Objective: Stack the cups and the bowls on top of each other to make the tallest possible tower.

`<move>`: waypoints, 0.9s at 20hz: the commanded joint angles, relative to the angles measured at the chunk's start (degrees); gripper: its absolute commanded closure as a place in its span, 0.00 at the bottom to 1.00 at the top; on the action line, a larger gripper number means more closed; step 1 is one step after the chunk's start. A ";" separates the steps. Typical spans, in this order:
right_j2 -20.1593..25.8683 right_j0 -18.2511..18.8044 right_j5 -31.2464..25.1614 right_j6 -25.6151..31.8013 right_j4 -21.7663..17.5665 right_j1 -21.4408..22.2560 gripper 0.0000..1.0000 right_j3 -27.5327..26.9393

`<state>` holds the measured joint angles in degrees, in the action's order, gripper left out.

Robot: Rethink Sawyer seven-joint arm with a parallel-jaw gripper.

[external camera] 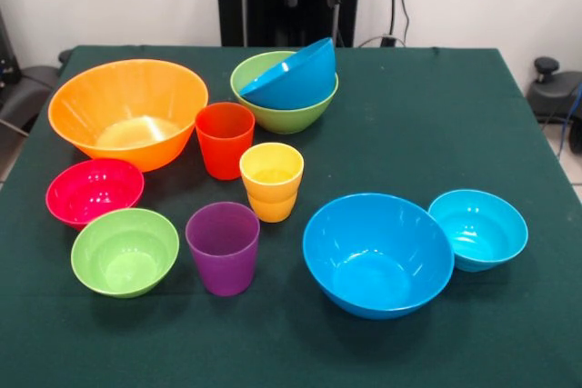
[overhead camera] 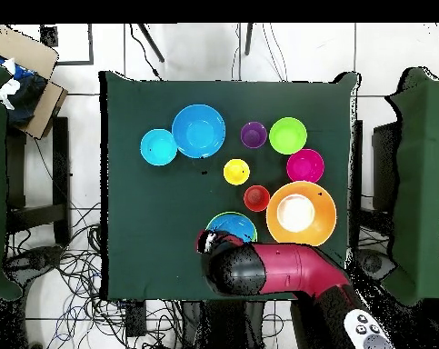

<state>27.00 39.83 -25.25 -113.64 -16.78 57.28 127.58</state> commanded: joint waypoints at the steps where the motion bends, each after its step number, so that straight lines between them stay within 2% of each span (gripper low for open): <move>1: -1.80 -0.74 -1.90 2.83 -8.42 -3.97 0.00 0.87; 5: -3.46 -1.84 0.08 0.66 -11.29 -5.55 0.00 0.10; 13: -5.19 -3.56 1.03 -1.56 -13.80 -6.61 0.00 -1.45; 18: -6.96 -5.01 3.44 -2.75 -15.83 -10.50 0.00 -3.85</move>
<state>22.44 37.49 -25.25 -113.64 -27.07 53.13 127.44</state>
